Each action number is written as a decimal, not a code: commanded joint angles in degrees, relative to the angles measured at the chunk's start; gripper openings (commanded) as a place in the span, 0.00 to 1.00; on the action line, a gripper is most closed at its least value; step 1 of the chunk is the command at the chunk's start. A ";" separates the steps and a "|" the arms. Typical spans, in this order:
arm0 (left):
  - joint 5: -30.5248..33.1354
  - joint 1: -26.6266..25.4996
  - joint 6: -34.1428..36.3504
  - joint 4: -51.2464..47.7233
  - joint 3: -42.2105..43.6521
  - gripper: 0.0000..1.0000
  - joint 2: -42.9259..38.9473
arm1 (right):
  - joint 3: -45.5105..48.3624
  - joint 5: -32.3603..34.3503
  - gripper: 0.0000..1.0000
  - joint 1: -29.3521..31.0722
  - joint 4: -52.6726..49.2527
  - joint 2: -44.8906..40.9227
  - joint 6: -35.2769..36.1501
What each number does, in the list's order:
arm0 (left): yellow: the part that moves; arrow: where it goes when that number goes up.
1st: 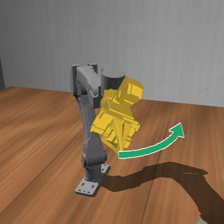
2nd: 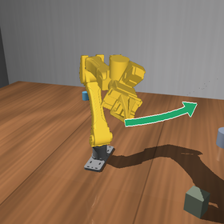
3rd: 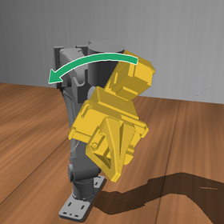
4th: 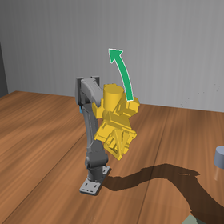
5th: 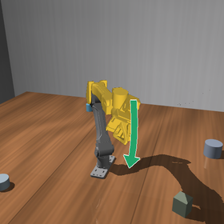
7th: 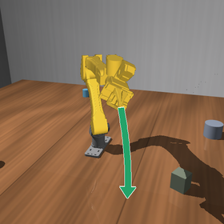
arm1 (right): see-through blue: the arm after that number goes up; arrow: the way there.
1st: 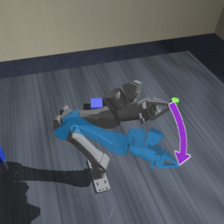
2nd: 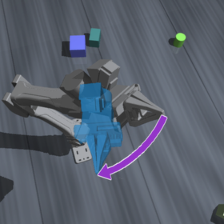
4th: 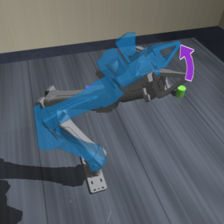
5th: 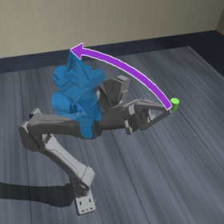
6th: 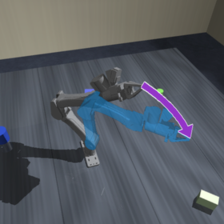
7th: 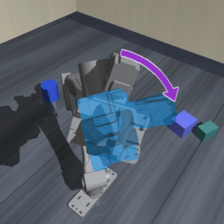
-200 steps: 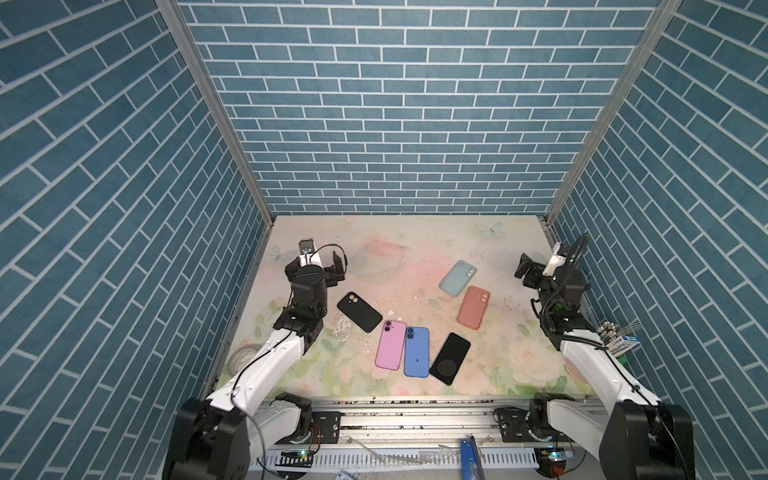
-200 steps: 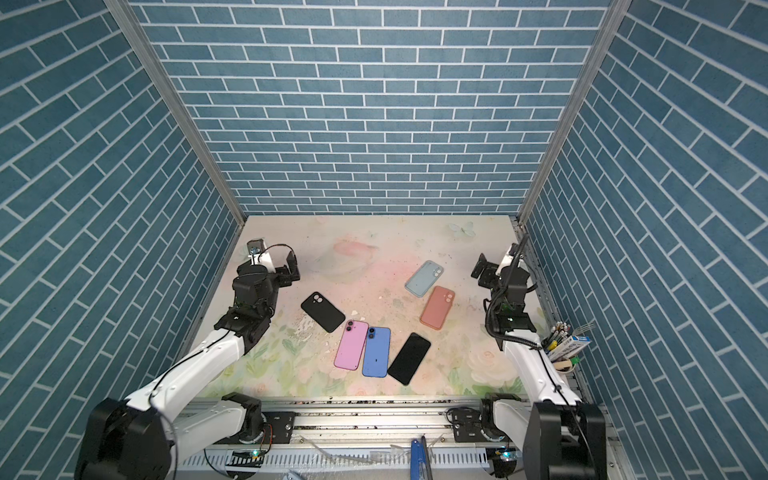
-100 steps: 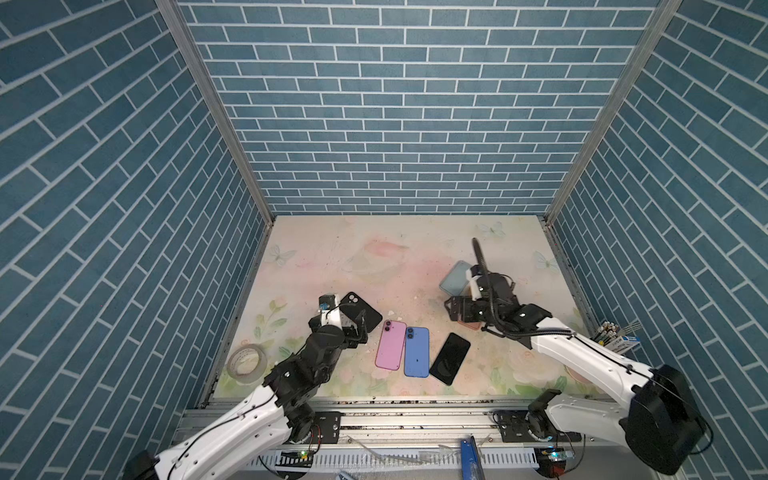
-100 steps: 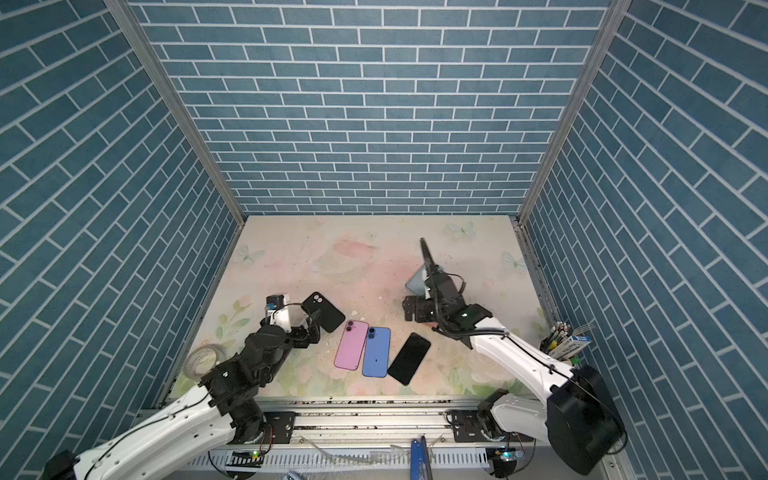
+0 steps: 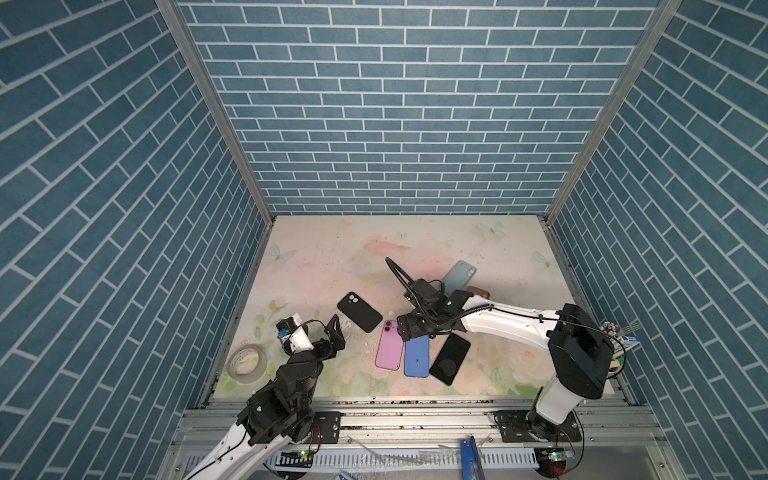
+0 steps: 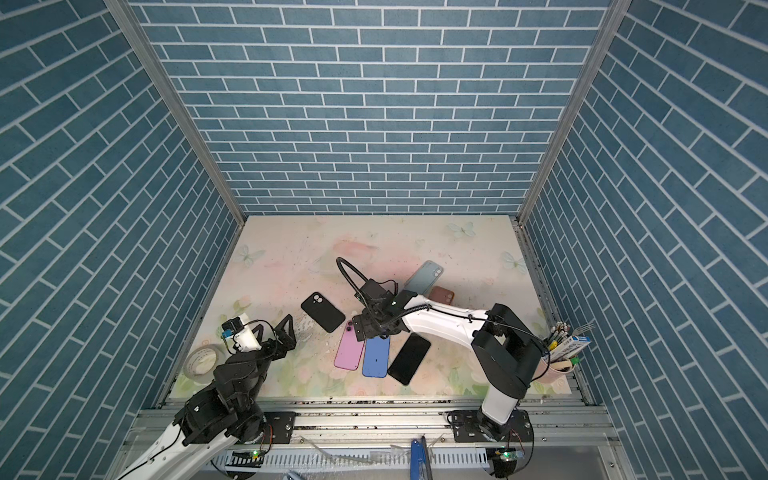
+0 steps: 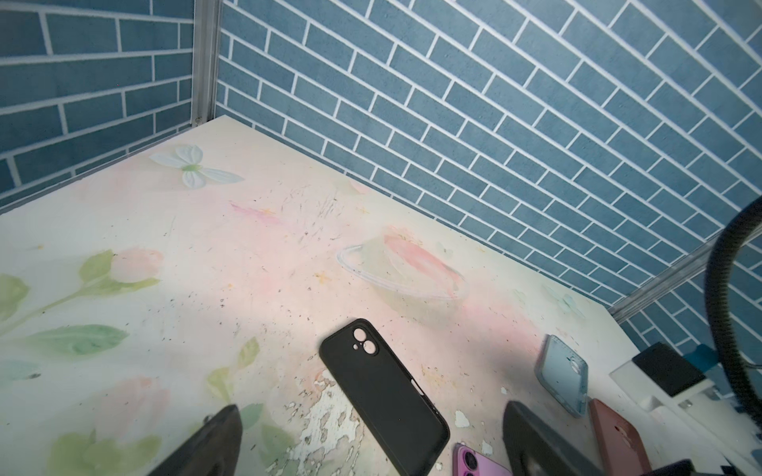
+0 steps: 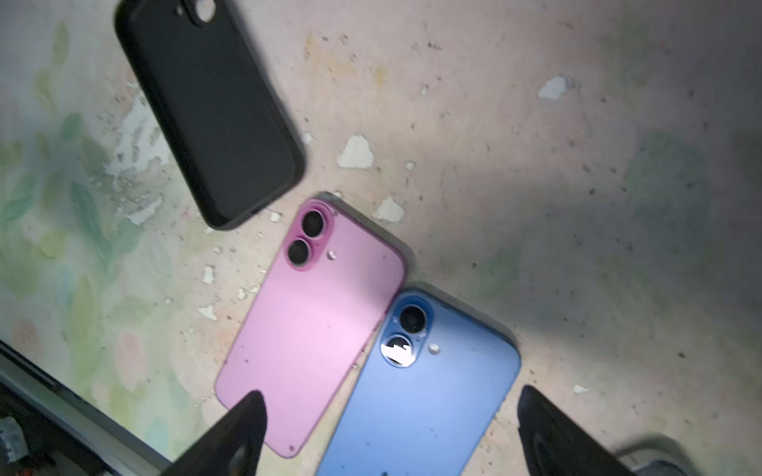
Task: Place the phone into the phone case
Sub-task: 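Move the right gripper over the pink phone while the left arm rises, then lower the right gripper and grasp the pink phone, lifting it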
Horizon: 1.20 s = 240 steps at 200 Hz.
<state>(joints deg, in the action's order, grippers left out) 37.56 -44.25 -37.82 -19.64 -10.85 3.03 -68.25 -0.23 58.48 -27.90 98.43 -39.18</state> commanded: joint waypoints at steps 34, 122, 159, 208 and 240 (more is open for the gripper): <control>1.90 0.98 -2.68 -0.85 -1.09 0.99 6.72 | -14.95 7.43 0.98 6.58 -18.41 9.80 -27.41; 0.92 2.30 -3.59 -1.00 -1.46 1.00 8.15 | -21.86 1.78 0.98 9.47 -20.30 18.13 -32.08; 0.45 2.83 -3.75 -1.28 -1.19 1.00 7.43 | -22.50 -0.52 0.96 10.05 -17.73 19.98 -32.02; 0.34 3.22 -4.12 -1.61 -1.30 1.00 7.52 | -24.23 -0.65 0.95 10.34 -19.72 22.84 -34.52; 0.30 3.38 -4.32 -1.72 -1.30 1.00 7.42 | -26.16 0.44 0.94 10.42 -23.95 24.89 -36.86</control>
<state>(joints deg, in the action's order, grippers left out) 37.89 -41.28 -41.80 -19.86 -11.00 10.92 -92.33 -0.99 68.47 -46.59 121.23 -71.42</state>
